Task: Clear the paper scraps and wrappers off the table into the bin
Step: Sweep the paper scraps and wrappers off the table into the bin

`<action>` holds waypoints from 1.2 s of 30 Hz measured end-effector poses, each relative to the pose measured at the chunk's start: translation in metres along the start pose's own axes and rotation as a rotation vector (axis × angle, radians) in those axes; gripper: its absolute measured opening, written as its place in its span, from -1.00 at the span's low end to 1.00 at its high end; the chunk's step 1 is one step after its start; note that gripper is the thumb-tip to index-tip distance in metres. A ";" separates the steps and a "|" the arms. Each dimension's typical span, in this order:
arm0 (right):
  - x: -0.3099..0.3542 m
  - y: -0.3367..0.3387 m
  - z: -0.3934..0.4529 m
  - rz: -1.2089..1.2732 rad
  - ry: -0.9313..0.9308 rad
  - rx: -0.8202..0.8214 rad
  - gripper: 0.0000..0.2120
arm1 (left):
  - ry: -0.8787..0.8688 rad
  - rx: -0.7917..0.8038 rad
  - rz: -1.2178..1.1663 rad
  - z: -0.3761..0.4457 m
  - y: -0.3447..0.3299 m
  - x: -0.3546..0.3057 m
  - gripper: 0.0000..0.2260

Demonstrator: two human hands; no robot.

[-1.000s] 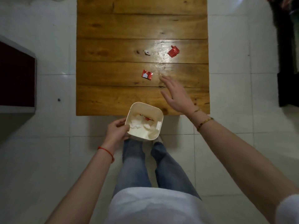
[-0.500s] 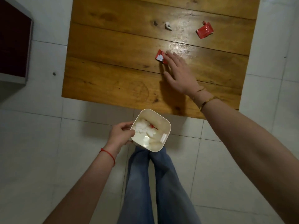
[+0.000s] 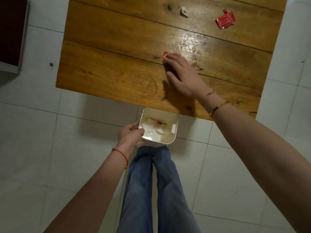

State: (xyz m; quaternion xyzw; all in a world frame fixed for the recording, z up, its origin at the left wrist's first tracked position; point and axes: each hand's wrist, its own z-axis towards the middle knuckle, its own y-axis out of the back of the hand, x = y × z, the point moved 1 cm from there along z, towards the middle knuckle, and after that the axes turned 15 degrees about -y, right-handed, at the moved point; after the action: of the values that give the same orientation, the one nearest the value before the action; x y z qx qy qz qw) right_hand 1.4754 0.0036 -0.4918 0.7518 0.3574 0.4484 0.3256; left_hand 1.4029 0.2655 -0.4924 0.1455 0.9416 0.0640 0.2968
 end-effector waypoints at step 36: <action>-0.012 0.044 0.080 -0.040 -0.233 -0.159 -0.43 | -0.008 0.049 -0.069 0.005 -0.007 -0.009 -0.52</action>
State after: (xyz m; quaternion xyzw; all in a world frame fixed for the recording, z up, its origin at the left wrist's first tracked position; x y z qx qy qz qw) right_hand 1.5551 -0.0434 -0.4923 0.7635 0.2953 0.3783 0.4322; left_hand 1.4113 0.2563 -0.4923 0.1207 0.9461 0.0299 0.2990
